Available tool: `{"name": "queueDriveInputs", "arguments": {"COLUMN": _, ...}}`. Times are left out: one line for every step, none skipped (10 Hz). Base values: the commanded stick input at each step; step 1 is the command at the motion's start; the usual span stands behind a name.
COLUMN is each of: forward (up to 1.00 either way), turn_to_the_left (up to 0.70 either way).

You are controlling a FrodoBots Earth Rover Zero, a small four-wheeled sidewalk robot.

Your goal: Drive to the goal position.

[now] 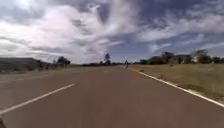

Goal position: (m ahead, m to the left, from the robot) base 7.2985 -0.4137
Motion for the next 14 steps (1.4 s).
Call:
{"name": "queueDriveInputs", "arguments": {"forward": 1.00, "turn_to_the_left": -0.36}}
{"name": "queueDriveInputs", "arguments": {"forward": 1.00, "turn_to_the_left": 0.00}}
{"name": "queueDriveInputs", "arguments": {"forward": 1.00, "turn_to_the_left": 0.00}}
{"name": "queueDriveInputs", "arguments": {"forward": 1.00, "turn_to_the_left": 0.00}}
{"name": "queueDriveInputs", "arguments": {"forward": 1.00, "turn_to_the_left": 0.00}}
{"name": "queueDriveInputs", "arguments": {"forward": 1.00, "turn_to_the_left": 0.00}}
{"name": "queueDriveInputs", "arguments": {"forward": 1.00, "turn_to_the_left": 0.00}}
{"name": "queueDriveInputs", "arguments": {"forward": 1.00, "turn_to_the_left": 0.00}}
{"name": "queueDriveInputs", "arguments": {"forward": 1.00, "turn_to_the_left": 0.00}}
{"name": "queueDriveInputs", "arguments": {"forward": 1.00, "turn_to_the_left": 0.00}}
{"name": "queueDriveInputs", "arguments": {"forward": 1.00, "turn_to_the_left": -0.02}}
{"name": "queueDriveInputs", "arguments": {"forward": 1.00, "turn_to_the_left": -0.14}}
{"name": "queueDriveInputs", "arguments": {"forward": 1.00, "turn_to_the_left": -0.26}}
{"name": "queueDriveInputs", "arguments": {"forward": 1.00, "turn_to_the_left": -0.38}}
